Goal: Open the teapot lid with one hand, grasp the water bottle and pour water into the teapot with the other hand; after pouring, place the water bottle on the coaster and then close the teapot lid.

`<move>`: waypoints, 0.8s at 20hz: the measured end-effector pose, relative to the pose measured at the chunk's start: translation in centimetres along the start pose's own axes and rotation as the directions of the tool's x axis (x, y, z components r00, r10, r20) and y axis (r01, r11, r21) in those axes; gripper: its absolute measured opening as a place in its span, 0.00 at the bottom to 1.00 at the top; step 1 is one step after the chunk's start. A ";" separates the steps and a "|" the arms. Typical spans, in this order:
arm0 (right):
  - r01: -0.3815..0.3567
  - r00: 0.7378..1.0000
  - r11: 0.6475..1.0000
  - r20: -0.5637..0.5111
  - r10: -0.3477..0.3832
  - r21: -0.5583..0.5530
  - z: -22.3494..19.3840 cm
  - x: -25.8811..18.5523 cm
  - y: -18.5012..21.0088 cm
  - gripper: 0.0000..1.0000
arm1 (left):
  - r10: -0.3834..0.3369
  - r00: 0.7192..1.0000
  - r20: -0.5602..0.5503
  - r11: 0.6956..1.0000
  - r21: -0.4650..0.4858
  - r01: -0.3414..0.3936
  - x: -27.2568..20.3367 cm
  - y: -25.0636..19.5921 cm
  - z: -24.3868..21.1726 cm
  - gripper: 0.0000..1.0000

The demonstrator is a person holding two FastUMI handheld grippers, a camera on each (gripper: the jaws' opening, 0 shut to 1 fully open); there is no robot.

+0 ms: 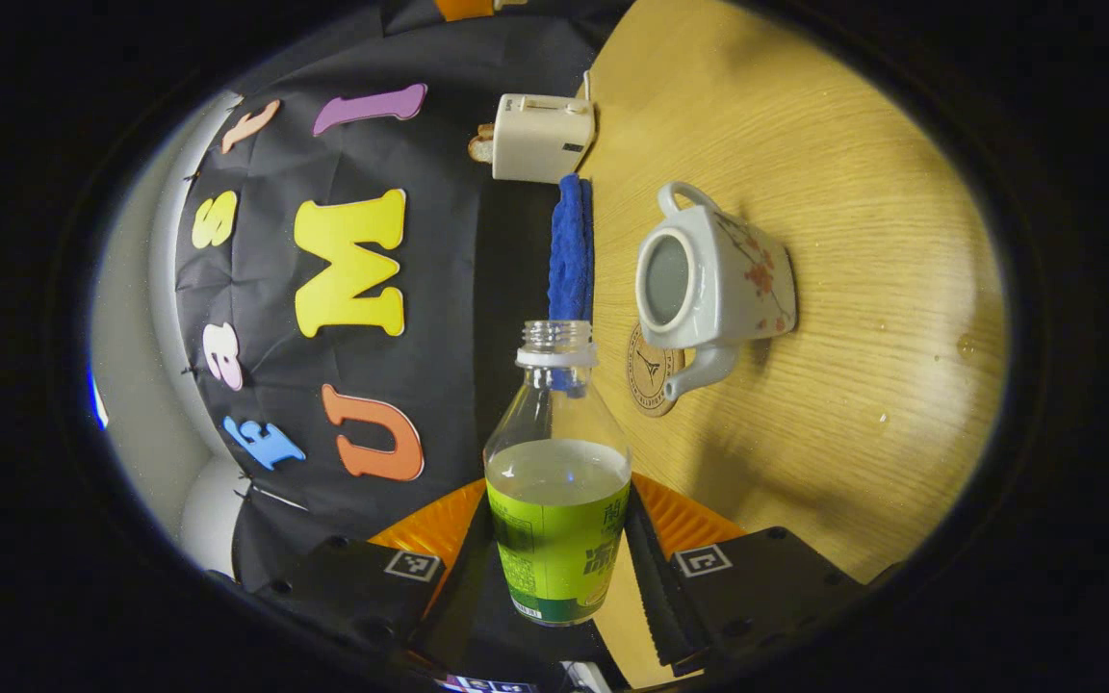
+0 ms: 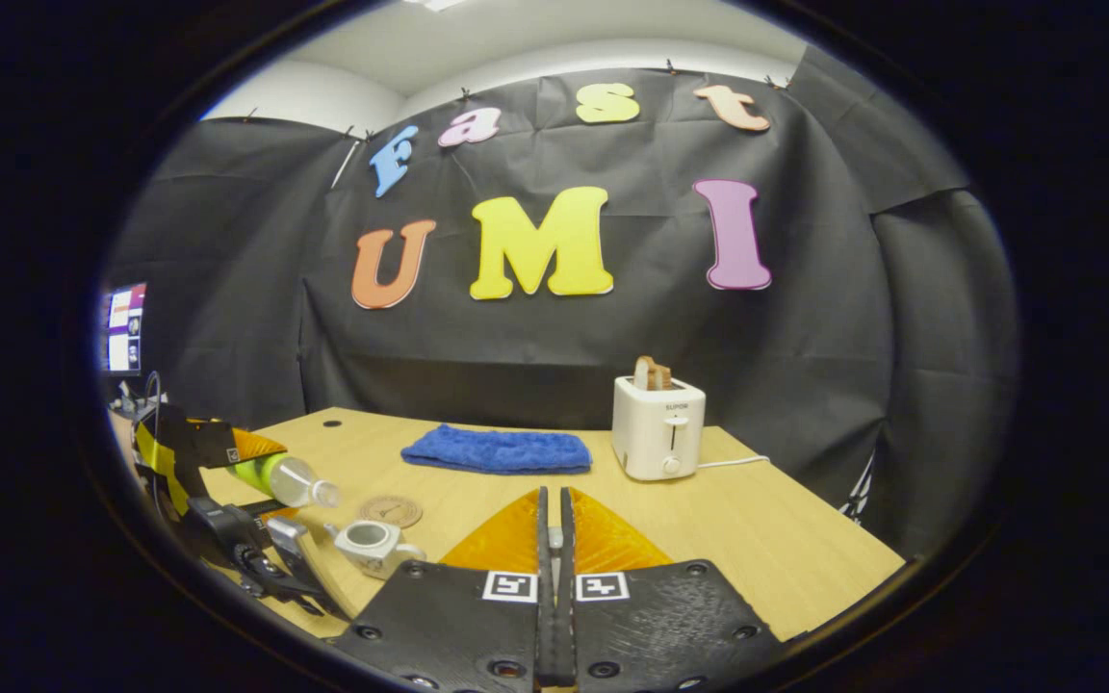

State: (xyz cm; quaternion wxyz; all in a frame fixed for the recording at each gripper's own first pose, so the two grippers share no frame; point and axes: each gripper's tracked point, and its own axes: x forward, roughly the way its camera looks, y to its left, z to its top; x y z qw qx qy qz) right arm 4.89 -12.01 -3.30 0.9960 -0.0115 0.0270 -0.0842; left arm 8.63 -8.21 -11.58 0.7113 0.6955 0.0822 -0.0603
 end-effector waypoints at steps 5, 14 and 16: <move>0.009 1.000 1.000 0.001 -0.009 -0.001 0.0 -0.1 -0.3 0.00 | 0.019 1.000 -0.014 0.992 0.129 -0.017 0.1 1.2 0.4 0.73; -0.012 1.000 1.000 0.006 0.012 0.021 0.6 -0.5 -0.1 0.00 | 0.046 0.999 -0.019 0.954 0.296 -0.038 -0.2 1.8 1.1 0.73; -0.013 1.000 1.000 0.007 0.012 0.025 0.7 -0.6 -0.2 0.00 | 0.038 0.999 -0.027 0.948 0.317 -0.028 0.2 1.5 1.0 0.72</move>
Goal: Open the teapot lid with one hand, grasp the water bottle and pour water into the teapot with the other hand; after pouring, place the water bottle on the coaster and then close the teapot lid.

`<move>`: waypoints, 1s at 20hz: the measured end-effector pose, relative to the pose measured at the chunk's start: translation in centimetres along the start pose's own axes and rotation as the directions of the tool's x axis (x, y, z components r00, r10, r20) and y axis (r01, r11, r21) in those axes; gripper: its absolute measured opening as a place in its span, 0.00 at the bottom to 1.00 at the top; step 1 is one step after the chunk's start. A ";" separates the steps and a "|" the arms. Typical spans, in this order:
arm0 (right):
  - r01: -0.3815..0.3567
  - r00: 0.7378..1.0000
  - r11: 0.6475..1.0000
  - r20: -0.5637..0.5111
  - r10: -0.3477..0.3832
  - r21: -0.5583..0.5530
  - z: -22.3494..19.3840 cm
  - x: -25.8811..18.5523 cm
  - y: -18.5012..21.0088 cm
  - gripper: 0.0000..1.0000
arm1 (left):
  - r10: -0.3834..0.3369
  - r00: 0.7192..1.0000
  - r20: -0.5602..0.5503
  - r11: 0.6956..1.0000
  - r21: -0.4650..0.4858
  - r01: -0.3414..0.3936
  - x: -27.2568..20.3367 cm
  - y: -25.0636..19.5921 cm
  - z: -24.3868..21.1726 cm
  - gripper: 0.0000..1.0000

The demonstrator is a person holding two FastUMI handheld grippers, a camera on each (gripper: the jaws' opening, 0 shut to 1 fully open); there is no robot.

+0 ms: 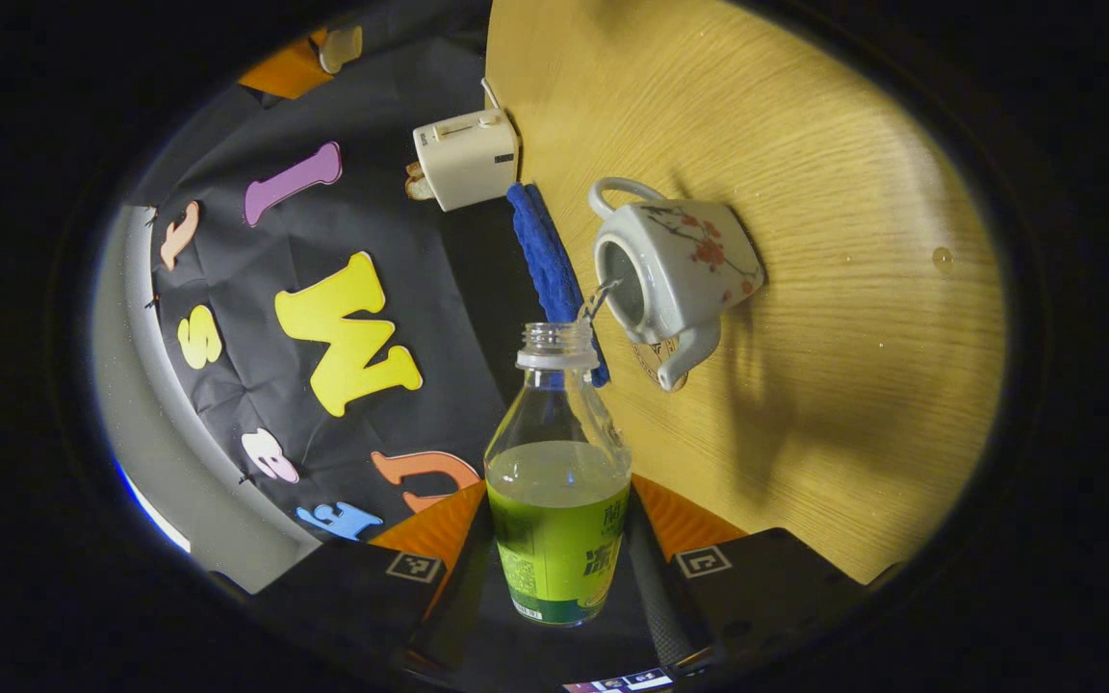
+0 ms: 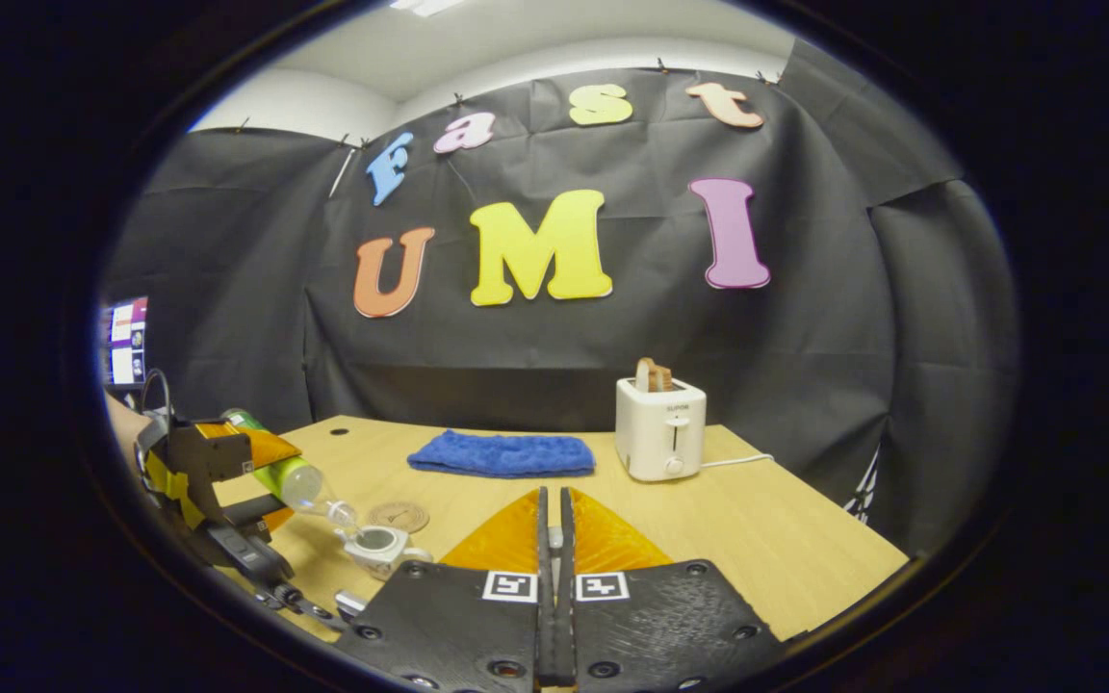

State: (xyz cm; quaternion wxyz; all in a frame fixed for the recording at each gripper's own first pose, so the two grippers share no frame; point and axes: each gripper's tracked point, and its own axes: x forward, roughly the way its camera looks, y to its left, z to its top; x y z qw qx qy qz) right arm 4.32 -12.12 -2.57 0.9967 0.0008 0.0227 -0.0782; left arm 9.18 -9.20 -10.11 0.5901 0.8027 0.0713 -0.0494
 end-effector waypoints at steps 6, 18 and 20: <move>0.005 1.000 1.000 0.006 -0.005 0.009 0.4 -0.1 -0.4 0.00 | 0.014 1.000 -0.002 0.997 0.072 -0.014 0.4 0.8 0.6 0.73; -0.020 1.000 1.000 0.010 0.020 0.013 0.7 -0.5 0.3 0.00 | 0.073 0.997 -0.023 0.971 0.231 -0.065 0.3 3.6 0.2 0.73; -0.021 1.000 1.000 0.008 0.021 0.015 0.7 -0.6 0.2 0.00 | 0.083 0.996 -0.023 0.963 0.261 -0.074 0.3 3.8 0.4 0.73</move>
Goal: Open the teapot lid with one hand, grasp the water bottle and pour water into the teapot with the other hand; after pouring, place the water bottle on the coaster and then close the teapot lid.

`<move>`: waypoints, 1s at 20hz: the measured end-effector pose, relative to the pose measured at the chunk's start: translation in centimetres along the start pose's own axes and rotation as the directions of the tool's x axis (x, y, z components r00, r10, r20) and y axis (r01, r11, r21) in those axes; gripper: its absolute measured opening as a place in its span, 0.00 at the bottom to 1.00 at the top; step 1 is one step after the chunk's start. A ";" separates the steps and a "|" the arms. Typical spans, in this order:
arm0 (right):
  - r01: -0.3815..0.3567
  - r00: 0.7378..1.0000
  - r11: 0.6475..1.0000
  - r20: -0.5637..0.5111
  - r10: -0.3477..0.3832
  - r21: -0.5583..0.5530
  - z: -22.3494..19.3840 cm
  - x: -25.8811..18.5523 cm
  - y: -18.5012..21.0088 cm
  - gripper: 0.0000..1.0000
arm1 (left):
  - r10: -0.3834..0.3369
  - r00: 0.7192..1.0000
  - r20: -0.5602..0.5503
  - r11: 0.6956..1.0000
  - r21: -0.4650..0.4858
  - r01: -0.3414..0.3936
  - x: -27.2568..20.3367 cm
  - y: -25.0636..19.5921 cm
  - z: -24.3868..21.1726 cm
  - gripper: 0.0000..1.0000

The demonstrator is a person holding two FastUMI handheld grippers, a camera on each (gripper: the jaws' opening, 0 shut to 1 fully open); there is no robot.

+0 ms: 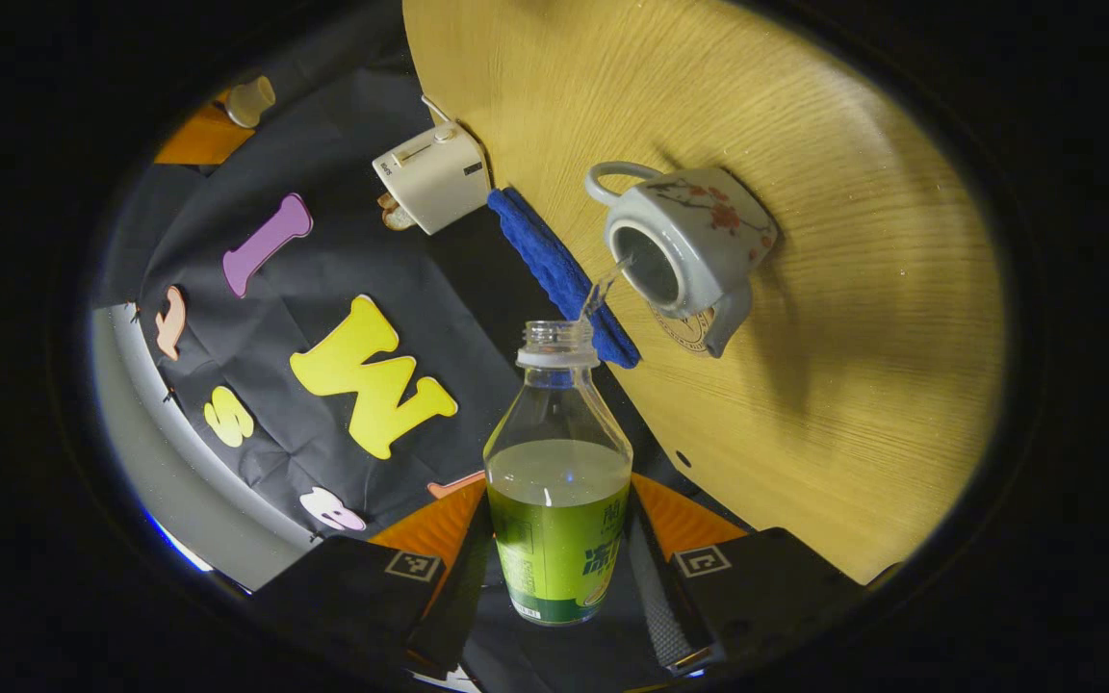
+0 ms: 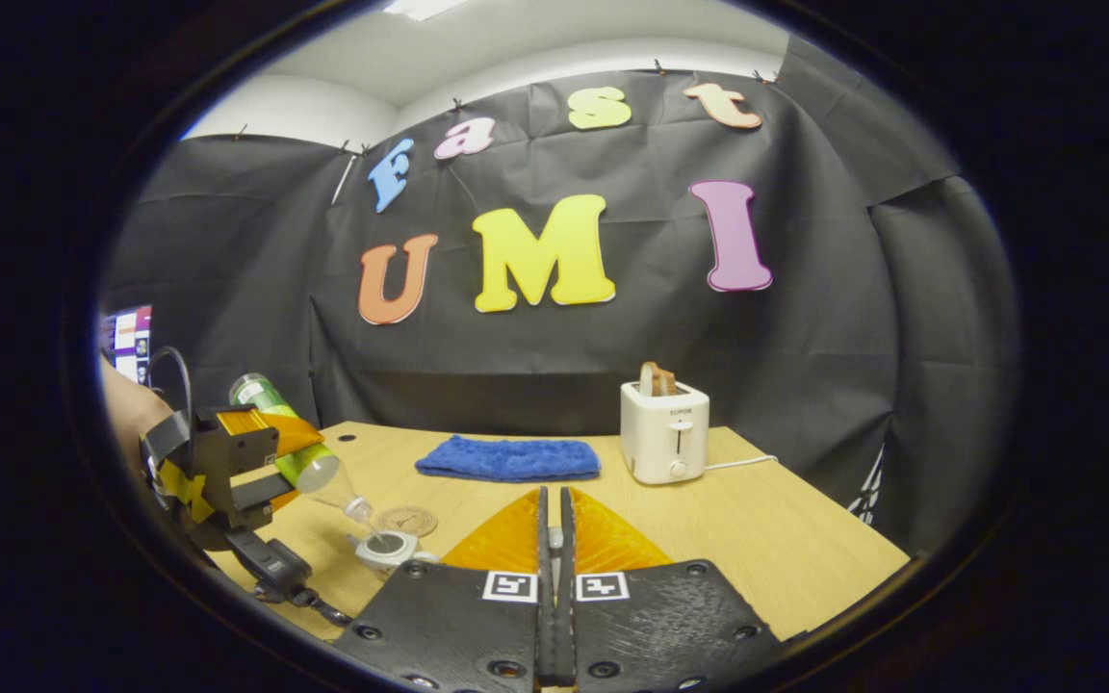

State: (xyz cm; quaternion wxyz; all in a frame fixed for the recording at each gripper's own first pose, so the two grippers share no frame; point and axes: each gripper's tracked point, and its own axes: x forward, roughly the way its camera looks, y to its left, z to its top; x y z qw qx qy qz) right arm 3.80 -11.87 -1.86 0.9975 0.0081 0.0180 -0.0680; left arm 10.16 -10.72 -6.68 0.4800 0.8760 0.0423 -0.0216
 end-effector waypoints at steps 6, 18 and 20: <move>0.001 1.000 1.000 -0.001 -0.001 0.009 0.0 -0.1 -0.3 0.00 | 0.012 1.000 -0.004 0.998 0.069 -0.012 0.0 0.7 -0.3 0.73; 0.001 1.000 1.000 -0.014 -0.001 0.008 -0.2 0.2 -0.7 0.00 | 0.019 1.000 -0.003 0.994 0.110 -0.018 0.0 1.4 0.1 0.73; 0.003 1.000 1.000 -0.017 -0.003 0.010 -0.3 0.2 -0.8 0.00 | 0.022 1.000 0.000 0.993 0.113 -0.022 0.1 1.4 0.3 0.73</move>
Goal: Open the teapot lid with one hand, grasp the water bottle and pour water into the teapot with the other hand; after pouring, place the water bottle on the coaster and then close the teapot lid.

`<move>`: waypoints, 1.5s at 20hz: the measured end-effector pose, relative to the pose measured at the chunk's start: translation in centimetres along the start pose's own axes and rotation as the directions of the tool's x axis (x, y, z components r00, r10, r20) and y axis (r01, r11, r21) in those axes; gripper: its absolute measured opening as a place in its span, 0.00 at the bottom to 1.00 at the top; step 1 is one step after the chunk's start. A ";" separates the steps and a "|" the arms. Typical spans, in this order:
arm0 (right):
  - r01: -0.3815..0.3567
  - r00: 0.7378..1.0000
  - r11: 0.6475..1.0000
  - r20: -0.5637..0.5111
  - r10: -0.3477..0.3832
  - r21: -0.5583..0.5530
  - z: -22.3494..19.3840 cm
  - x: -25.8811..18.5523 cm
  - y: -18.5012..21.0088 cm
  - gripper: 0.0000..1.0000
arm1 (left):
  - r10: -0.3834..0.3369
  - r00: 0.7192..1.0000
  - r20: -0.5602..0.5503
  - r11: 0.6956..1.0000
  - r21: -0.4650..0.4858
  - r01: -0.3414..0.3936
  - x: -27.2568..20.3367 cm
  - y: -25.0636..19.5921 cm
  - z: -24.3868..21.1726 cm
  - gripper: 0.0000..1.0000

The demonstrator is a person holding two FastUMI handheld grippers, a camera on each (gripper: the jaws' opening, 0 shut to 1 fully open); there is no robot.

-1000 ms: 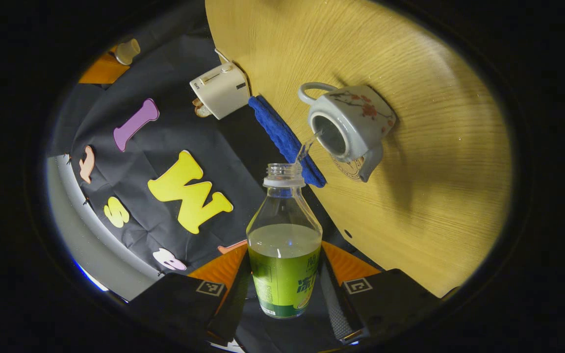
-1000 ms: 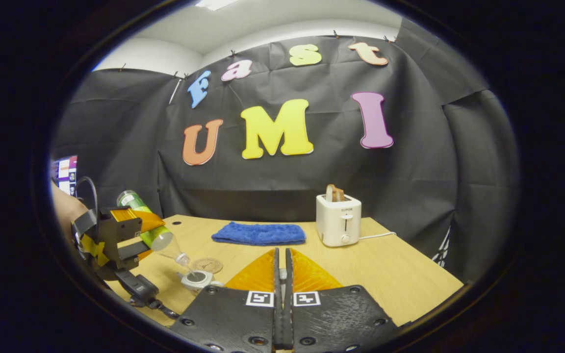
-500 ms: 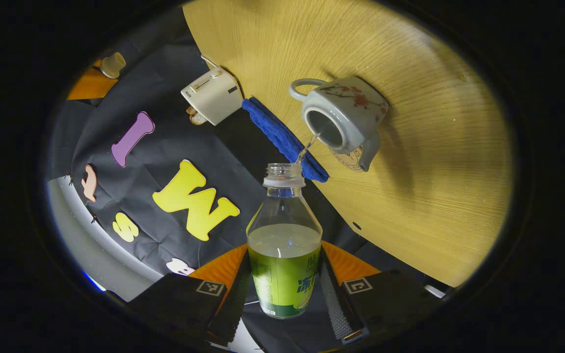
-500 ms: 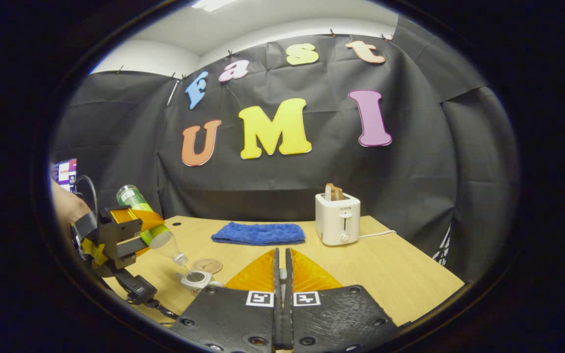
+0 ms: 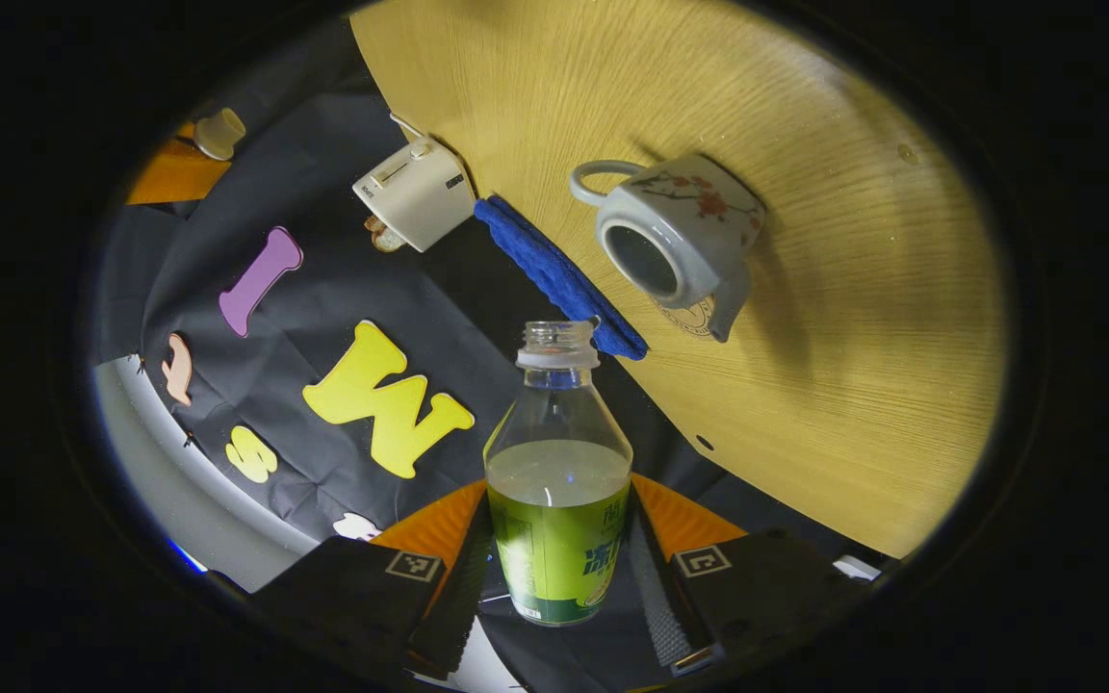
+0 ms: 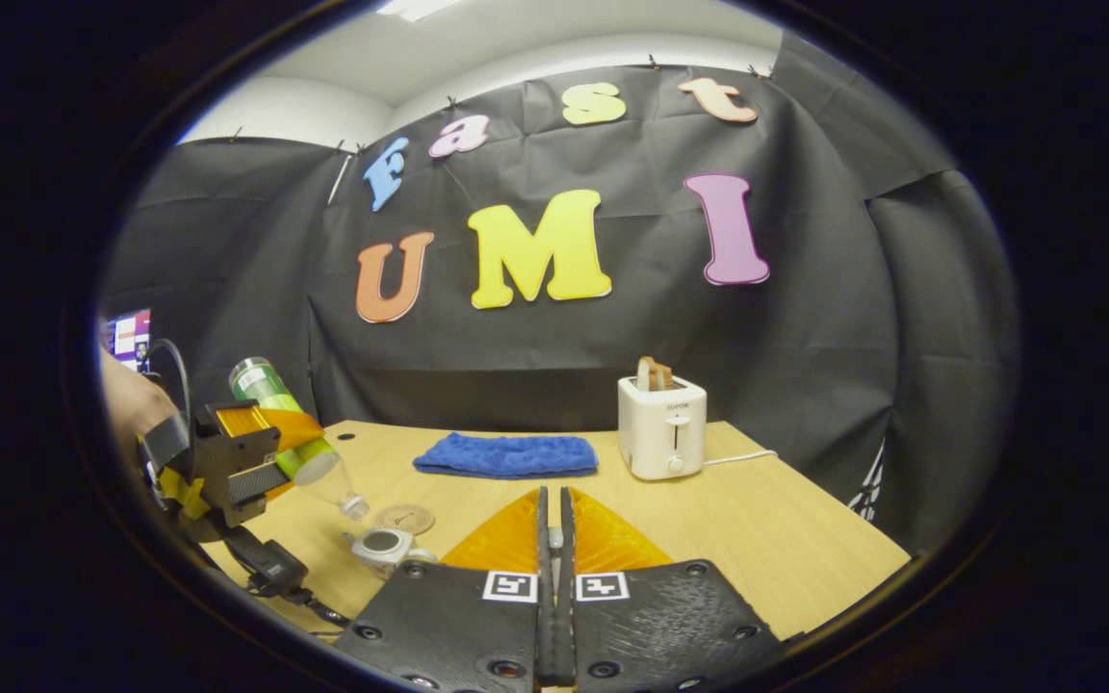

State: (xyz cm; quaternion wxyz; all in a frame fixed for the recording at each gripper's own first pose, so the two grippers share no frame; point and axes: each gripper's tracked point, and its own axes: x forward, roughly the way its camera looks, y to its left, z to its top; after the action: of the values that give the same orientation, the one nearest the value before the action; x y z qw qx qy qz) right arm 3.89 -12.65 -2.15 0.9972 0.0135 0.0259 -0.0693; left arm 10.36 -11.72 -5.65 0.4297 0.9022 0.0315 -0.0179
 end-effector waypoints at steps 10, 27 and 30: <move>0.015 1.000 1.000 -0.012 -0.015 0.001 -0.4 0.3 -0.6 0.00 | 0.012 1.000 0.010 0.999 -0.043 -0.011 -0.2 -0.3 0.0 0.70; 0.086 0.996 0.991 -0.032 -0.089 -0.102 -2.0 1.5 -0.9 0.00 | 0.192 0.981 0.016 0.371 -0.927 -0.058 0.9 0.5 -1.7 0.72; 0.084 0.996 0.989 -0.027 -0.088 -0.122 -2.1 1.5 -0.3 0.00 | 0.180 0.984 0.011 0.039 -0.999 0.004 2.5 1.1 -1.6 0.72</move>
State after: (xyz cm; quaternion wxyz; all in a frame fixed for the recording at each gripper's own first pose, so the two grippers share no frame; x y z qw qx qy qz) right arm 5.23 -13.08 -4.29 0.9917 -0.0469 0.0469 -0.1103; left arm 12.98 -11.10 -3.93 0.9346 0.3515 -0.0490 -0.0251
